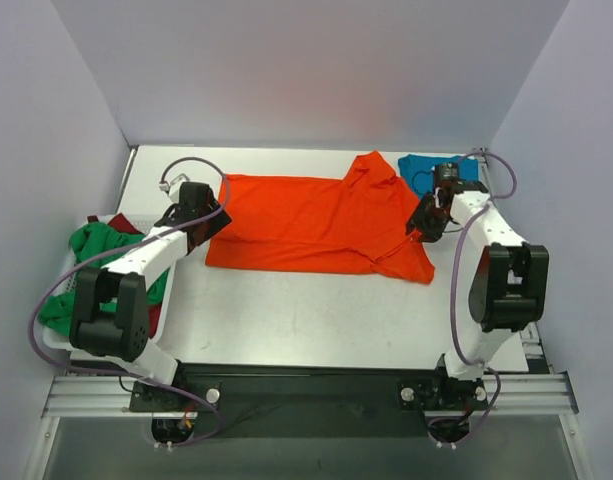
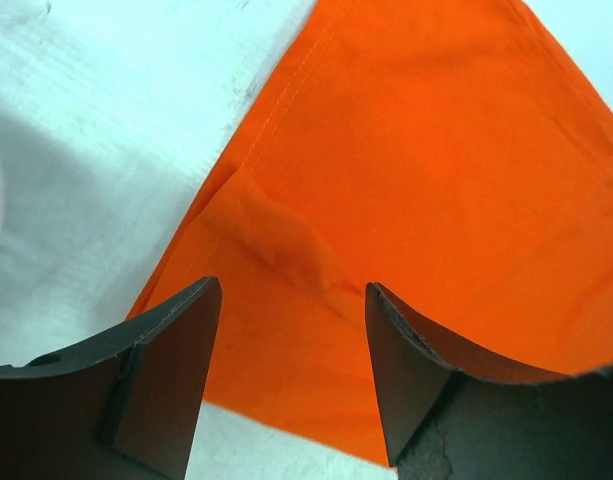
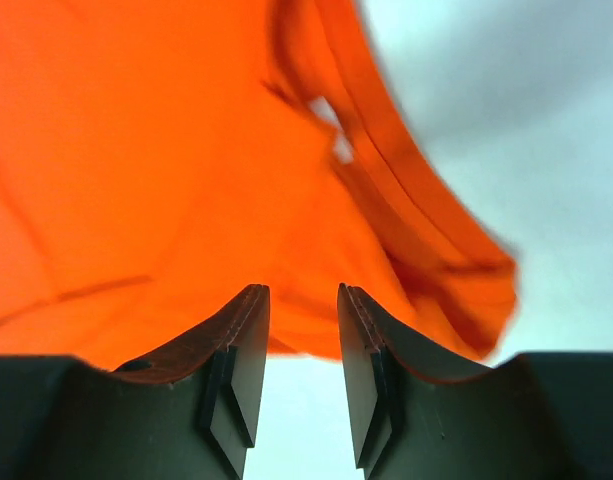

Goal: Fold and stack the t-shirts
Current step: Fold the flattened tshirt in 1/3 of the way

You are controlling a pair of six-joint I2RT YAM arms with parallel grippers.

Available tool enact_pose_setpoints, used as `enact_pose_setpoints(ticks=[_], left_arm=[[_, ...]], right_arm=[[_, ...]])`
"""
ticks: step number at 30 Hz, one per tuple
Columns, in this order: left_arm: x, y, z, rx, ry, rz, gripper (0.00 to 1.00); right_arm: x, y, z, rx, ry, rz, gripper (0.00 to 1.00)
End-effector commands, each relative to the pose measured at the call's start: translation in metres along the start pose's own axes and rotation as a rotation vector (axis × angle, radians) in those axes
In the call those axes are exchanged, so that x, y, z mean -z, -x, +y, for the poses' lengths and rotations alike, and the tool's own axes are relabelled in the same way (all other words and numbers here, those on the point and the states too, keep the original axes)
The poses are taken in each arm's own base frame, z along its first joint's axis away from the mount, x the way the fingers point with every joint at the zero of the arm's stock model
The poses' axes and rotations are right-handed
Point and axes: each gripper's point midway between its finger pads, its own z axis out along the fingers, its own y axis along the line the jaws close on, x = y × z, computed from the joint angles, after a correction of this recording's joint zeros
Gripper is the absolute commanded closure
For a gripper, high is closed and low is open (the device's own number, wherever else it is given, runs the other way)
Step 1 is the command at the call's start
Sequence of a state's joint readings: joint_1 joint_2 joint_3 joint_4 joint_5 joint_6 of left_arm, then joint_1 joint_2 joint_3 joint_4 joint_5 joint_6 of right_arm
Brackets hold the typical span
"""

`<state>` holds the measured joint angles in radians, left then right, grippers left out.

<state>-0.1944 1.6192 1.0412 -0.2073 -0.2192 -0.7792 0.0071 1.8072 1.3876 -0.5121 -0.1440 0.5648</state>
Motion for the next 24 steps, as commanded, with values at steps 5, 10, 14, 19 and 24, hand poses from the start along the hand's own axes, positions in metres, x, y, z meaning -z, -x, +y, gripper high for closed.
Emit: enact_pose_setpoints(ticks=[5, 10, 14, 19, 24], left_arm=[[0.02, -0.035, -0.004, 0.001, -0.062, 0.006, 0.31], [0.006, -0.068, 0.004, -0.016, -0.016, 0.083, 0.32], [0.0, -0.075, 0.008, -0.016, -0.001, 0.103, 0.34], [-0.009, -0.086, 0.016, -0.031, 0.043, 0.143, 0.34], [-0.014, -0.092, 0.025, -0.031, 0.088, 0.172, 0.36]], right_arm=[[0.025, -0.054, -0.062, 0.013, -0.115, -0.049, 0.65], [0.015, -0.066, -0.067, 0.052, -0.106, -0.028, 0.63], [0.003, -0.07, -0.071, 0.06, -0.126, -0.013, 0.64], [-0.006, -0.065, -0.071, 0.078, -0.138, -0.011, 0.69], [-0.005, -0.057, -0.072, 0.11, -0.148, -0.027, 0.83]])
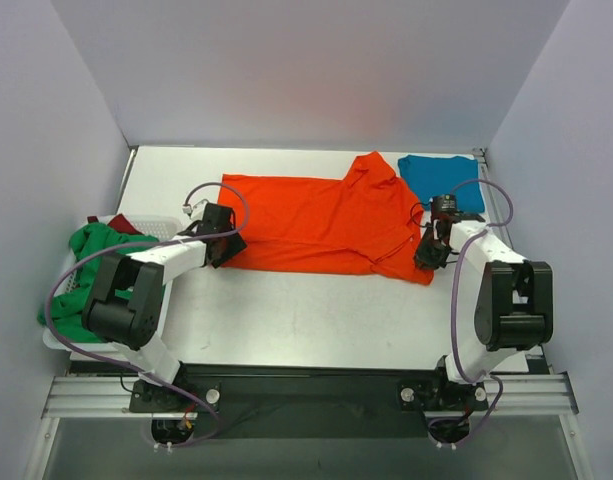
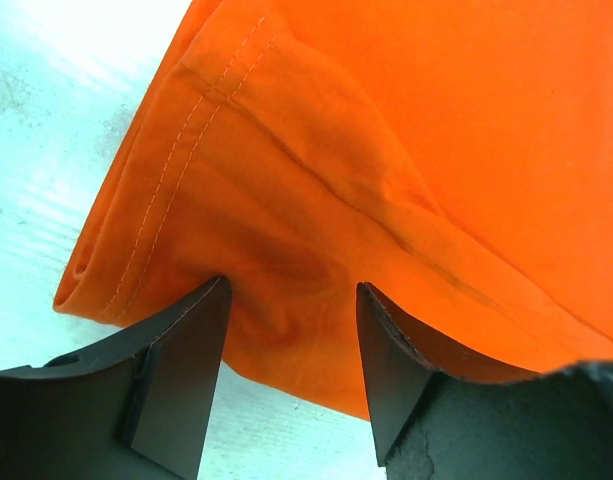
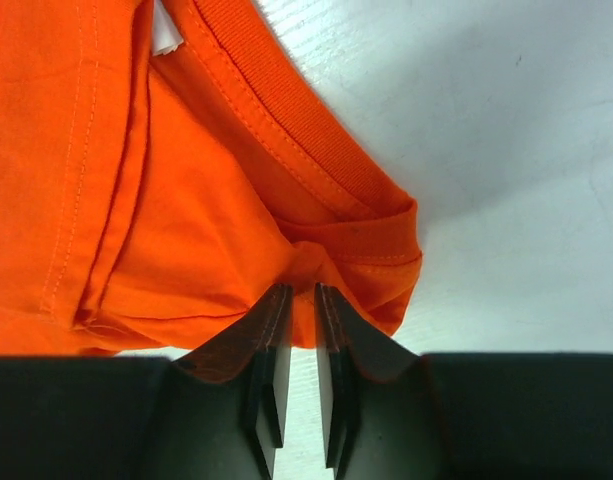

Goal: Fold and stack the t-shirts
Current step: Fold the flattened tshirt in 1/3 of the way

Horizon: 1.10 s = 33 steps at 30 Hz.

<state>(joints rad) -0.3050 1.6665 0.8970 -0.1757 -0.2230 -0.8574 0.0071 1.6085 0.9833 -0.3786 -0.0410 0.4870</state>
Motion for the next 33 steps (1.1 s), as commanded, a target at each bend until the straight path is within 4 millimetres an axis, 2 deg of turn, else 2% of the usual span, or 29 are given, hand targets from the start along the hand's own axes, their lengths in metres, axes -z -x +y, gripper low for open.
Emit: enact_pose_setpoints(ticks=[1, 4, 8, 16, 19, 20, 21, 22, 24, 25, 28, 30, 33], left_arm=[[-0.007, -0.005, 0.006, 0.009, 0.04, 0.033, 0.37], [-0.009, -0.007, 0.01, 0.01, 0.055, 0.036, 0.37], [-0.012, -0.011, 0.019, 0.001, 0.097, 0.047, 0.37], [-0.009, -0.011, 0.024, -0.003, 0.121, 0.05, 0.37], [-0.007, -0.01, 0.025, -0.003, 0.119, 0.044, 0.37], [-0.006, -0.011, 0.025, -0.004, 0.113, 0.047, 0.37], [-0.005, -0.01, 0.023, -0.005, 0.106, 0.044, 0.37], [-0.004, -0.009, 0.023, -0.01, 0.102, 0.044, 0.36], [0.0, -0.008, 0.02, -0.008, 0.075, 0.037, 0.36], [0.002, -0.007, 0.019, -0.007, 0.071, 0.032, 0.35], [0.013, -0.001, 0.025, -0.006, 0.095, 0.011, 0.34], [0.021, 0.002, 0.038, -0.001, 0.131, -0.025, 0.32], [0.029, 0.01, 0.036, 0.006, 0.101, -0.054, 0.32]], right_arm=[[0.004, 0.014, -0.003, 0.035, -0.027, -0.034, 0.89], [0.005, 0.018, -0.002, 0.06, -0.029, -0.028, 0.96], [0.012, 0.033, -0.005, 0.083, -0.077, -0.062, 1.0], [0.019, 0.049, -0.002, 0.182, -0.184, -0.084, 1.0], [0.015, 0.044, 0.001, 0.188, -0.176, -0.047, 1.0], [0.014, 0.039, 0.003, 0.186, -0.163, -0.034, 0.95], [0.018, 0.039, 0.003, 0.175, -0.154, -0.048, 0.84], [0.016, 0.031, -0.001, 0.174, -0.153, -0.038, 0.78], [0.022, 0.032, 0.005, 0.147, -0.09, -0.073, 0.71], [0.02, 0.026, 0.0, 0.129, -0.079, -0.063, 0.71], [0.027, 0.03, 0.0, 0.1, -0.047, -0.096, 0.7], [0.03, 0.031, 0.0, 0.094, -0.032, -0.104, 0.69], [0.031, 0.028, 0.0, 0.091, -0.014, -0.096, 0.67]])
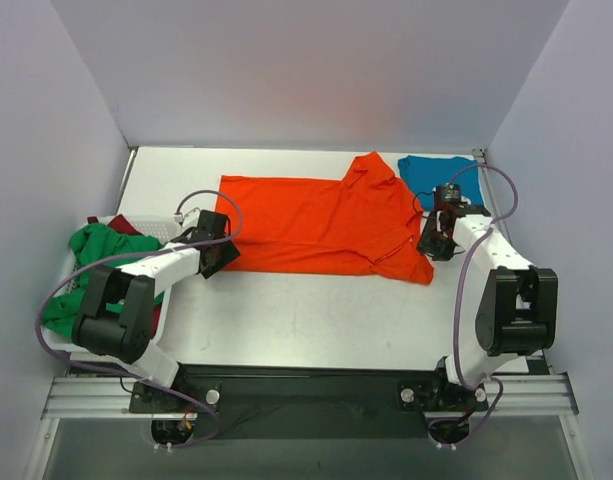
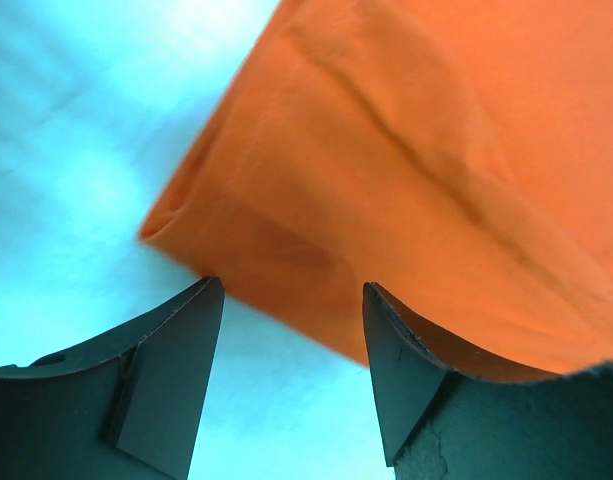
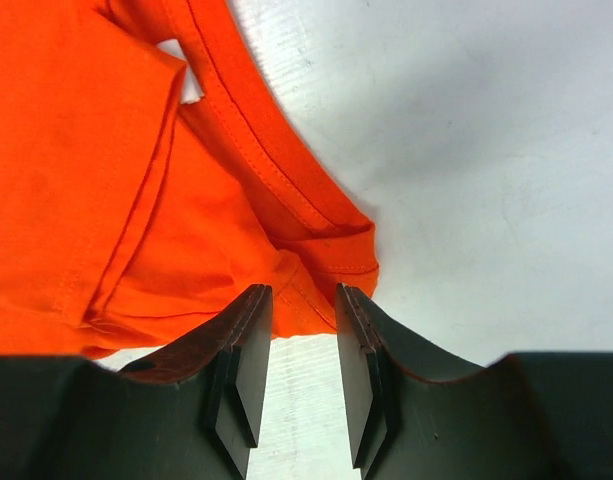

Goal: Fold and stack the t-shirts
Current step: Fold the flattened tshirt in 1/3 of the way

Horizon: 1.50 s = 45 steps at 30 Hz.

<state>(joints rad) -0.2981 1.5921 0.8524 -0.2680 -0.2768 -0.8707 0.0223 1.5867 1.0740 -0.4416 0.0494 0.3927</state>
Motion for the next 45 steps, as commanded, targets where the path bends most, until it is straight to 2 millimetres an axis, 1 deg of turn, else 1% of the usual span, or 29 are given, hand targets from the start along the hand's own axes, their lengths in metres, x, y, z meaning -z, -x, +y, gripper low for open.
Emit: enact_pose_setpoints(ticks=[1, 2, 3, 5, 7, 8, 9, 10, 12, 15, 19, 20, 22, 24, 27, 28, 29, 32, 33, 34, 35, 36, 38, 40, 41, 43, 45], left_arm=[[0.016, 0.016, 0.007, 0.002, 0.004, -0.056, 0.31], [0.018, 0.02, 0.003, 0.005, -0.012, -0.068, 0.32], [0.018, 0.021, 0.001, 0.006, -0.023, -0.069, 0.31], [0.02, 0.028, -0.012, 0.011, -0.073, -0.089, 0.31], [0.02, 0.032, -0.021, 0.014, -0.101, -0.091, 0.31], [0.019, 0.035, -0.027, 0.016, -0.126, -0.098, 0.31], [0.019, 0.036, -0.031, 0.013, -0.139, -0.101, 0.31], [0.017, 0.037, -0.034, 0.016, -0.15, -0.103, 0.31], [0.015, 0.038, -0.037, 0.02, -0.152, -0.101, 0.31], [0.006, 0.037, -0.033, 0.022, -0.129, -0.087, 0.32], [-0.005, 0.029, -0.022, 0.025, -0.092, -0.07, 0.32], [-0.007, 0.028, -0.02, 0.027, -0.084, -0.067, 0.32], [-0.012, 0.023, -0.015, 0.029, -0.072, -0.055, 0.32], [-0.015, 0.02, -0.011, 0.03, -0.06, -0.046, 0.33], [-0.018, 0.016, -0.008, 0.029, -0.048, -0.036, 0.33], [-0.019, 0.014, -0.006, 0.029, -0.044, -0.033, 0.33], [-0.019, 0.014, -0.005, 0.029, -0.04, -0.032, 0.34], [-0.019, 0.014, -0.002, 0.029, -0.025, -0.033, 0.34], [-0.019, 0.015, 0.0, 0.028, -0.013, -0.036, 0.34], [-0.019, 0.014, 0.003, 0.027, 0.001, -0.031, 0.33], [-0.019, 0.015, 0.003, 0.028, 0.005, -0.033, 0.33], [-0.019, 0.015, 0.005, 0.03, 0.012, -0.034, 0.33], [-0.02, 0.015, 0.006, 0.03, 0.014, -0.031, 0.33], [-0.02, 0.014, 0.006, 0.031, 0.016, -0.028, 0.34], [-0.02, 0.014, 0.005, 0.029, 0.015, -0.027, 0.34], [-0.021, 0.013, 0.006, 0.028, 0.017, -0.025, 0.34], [-0.021, 0.012, 0.007, 0.026, 0.017, -0.023, 0.34]], right_arm=[[0.008, 0.002, 0.001, -0.027, 0.044, -0.014, 0.67], [0.006, -0.001, 0.0, -0.031, 0.042, -0.013, 0.67], [0.006, -0.004, 0.004, -0.035, 0.067, -0.002, 0.66], [0.002, -0.011, 0.007, -0.036, 0.088, 0.013, 0.66], [-0.001, -0.013, 0.006, -0.059, 0.12, 0.023, 0.66], [-0.003, -0.01, 0.005, -0.077, 0.135, 0.011, 0.64], [-0.007, -0.017, 0.003, -0.093, 0.144, 0.025, 0.63], [-0.008, -0.016, 0.01, -0.107, 0.197, 0.019, 0.63], [-0.012, -0.019, 0.007, -0.134, 0.215, 0.02, 0.61], [-0.016, -0.021, 0.009, -0.143, 0.234, 0.034, 0.61], [-0.021, -0.025, 0.013, -0.159, 0.25, 0.044, 0.62], [-0.022, -0.027, 0.015, -0.165, 0.26, 0.054, 0.65], [-0.022, -0.027, 0.017, -0.172, 0.273, 0.049, 0.67], [-0.025, -0.031, 0.018, -0.18, 0.276, 0.061, 0.75], [-0.026, -0.032, 0.017, -0.183, 0.272, 0.065, 0.8], [-0.026, -0.031, 0.016, -0.182, 0.265, 0.06, 0.85], [-0.025, -0.03, 0.015, -0.183, 0.258, 0.054, 0.89], [-0.02, -0.026, 0.008, -0.175, 0.223, 0.043, 0.92], [-0.016, -0.018, 0.008, -0.162, 0.217, 0.026, 0.93], [-0.014, -0.019, 0.002, -0.157, 0.183, 0.033, 0.95], [-0.012, -0.017, 0.001, -0.147, 0.169, 0.026, 0.95], [-0.008, -0.01, 0.0, -0.138, 0.162, 0.009, 0.96], [-0.004, -0.008, -0.005, -0.115, 0.127, 0.002, 0.98], [0.0, -0.003, -0.005, -0.087, 0.102, -0.006, 0.99], [-0.001, -0.002, -0.009, -0.069, 0.073, -0.01, 0.99], [0.004, 0.002, -0.006, -0.033, 0.046, -0.018, 0.99], [0.002, 0.005, -0.011, -0.004, -0.009, -0.025, 0.99]])
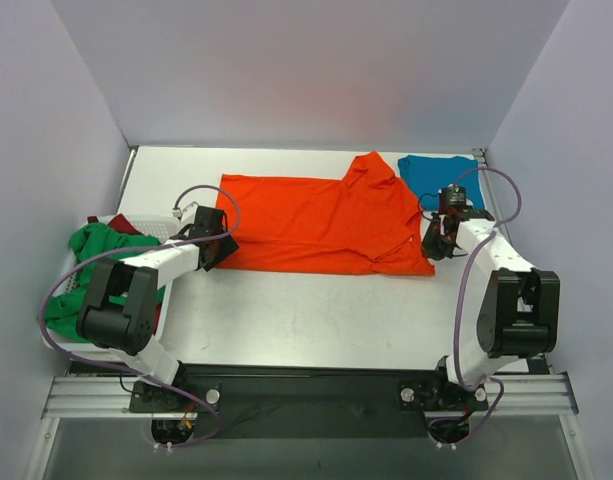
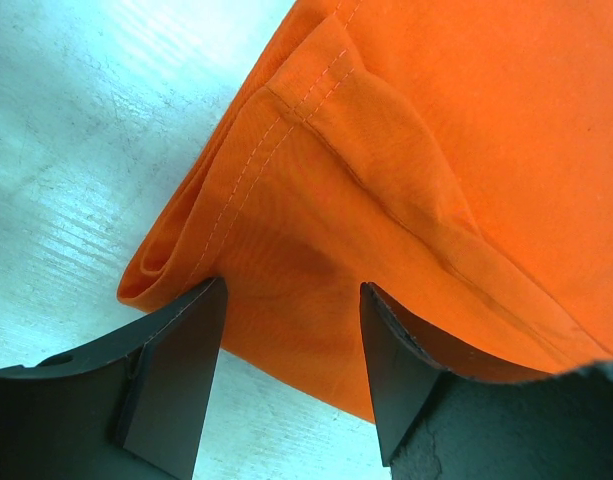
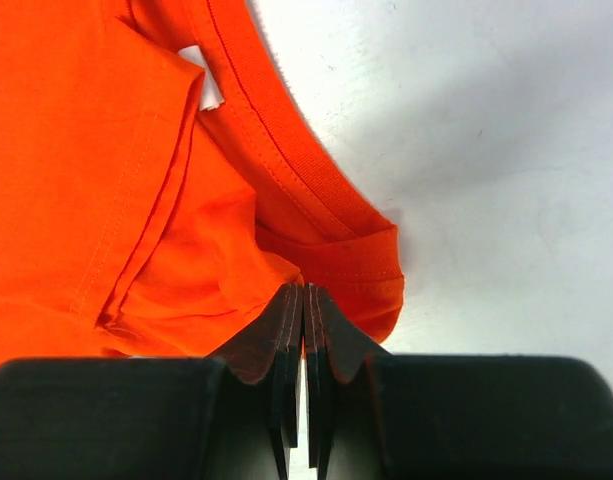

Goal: Fold and stack the t-shirts
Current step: Fold the flattened tshirt in 1/3 of the way

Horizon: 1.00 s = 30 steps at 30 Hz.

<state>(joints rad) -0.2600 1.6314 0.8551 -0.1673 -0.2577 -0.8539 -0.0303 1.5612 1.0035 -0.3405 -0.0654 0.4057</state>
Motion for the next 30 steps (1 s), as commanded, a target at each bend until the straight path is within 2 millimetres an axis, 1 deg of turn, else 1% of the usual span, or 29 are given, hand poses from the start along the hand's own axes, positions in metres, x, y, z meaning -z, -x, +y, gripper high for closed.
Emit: enact_pose_setpoints(ticks=[1, 4, 6, 9, 11, 14, 15, 18, 19, 23, 25, 30], left_arm=[[-0.006, -0.003, 0.013, -0.003, 0.054, 0.013, 0.34], [-0.006, -0.003, 0.013, -0.004, 0.055, 0.015, 0.34], [-0.006, -0.003, 0.014, -0.006, 0.057, 0.015, 0.34], [-0.006, -0.003, 0.015, -0.007, 0.061, 0.014, 0.34], [-0.007, -0.003, 0.016, -0.009, 0.062, 0.016, 0.34], [-0.008, -0.003, 0.016, -0.008, 0.062, 0.021, 0.34], [-0.008, -0.004, 0.016, -0.009, 0.064, 0.02, 0.34], [-0.009, -0.004, 0.017, -0.01, 0.068, 0.021, 0.34], [-0.008, -0.003, 0.017, -0.01, 0.068, 0.019, 0.34], [-0.01, -0.005, 0.019, -0.014, 0.071, 0.024, 0.34], [-0.01, -0.006, 0.02, -0.014, 0.073, 0.027, 0.34], [-0.011, -0.007, 0.02, -0.014, 0.071, 0.03, 0.34]], right_arm=[[0.01, 0.006, -0.007, 0.097, -0.124, -0.006, 0.99], [0.009, 0.005, -0.012, 0.151, -0.201, 0.008, 0.99], [0.005, 0.005, -0.016, 0.173, -0.239, 0.022, 1.0], [0.003, 0.007, -0.03, 0.195, -0.325, 0.028, 1.0], [0.002, 0.009, -0.034, 0.203, -0.356, 0.029, 1.0], [-0.001, 0.013, -0.037, 0.211, -0.385, 0.026, 1.0], [0.0, 0.018, -0.036, 0.212, -0.39, 0.016, 1.0], [-0.001, 0.021, -0.034, 0.217, -0.39, 0.018, 1.0], [0.0, 0.025, -0.031, 0.217, -0.385, 0.007, 1.0], [-0.002, 0.031, -0.026, 0.246, -0.4, 0.011, 1.0], [-0.004, 0.03, -0.027, 0.256, -0.409, 0.023, 1.0], [-0.007, 0.017, -0.036, 0.263, -0.436, 0.053, 1.0]])
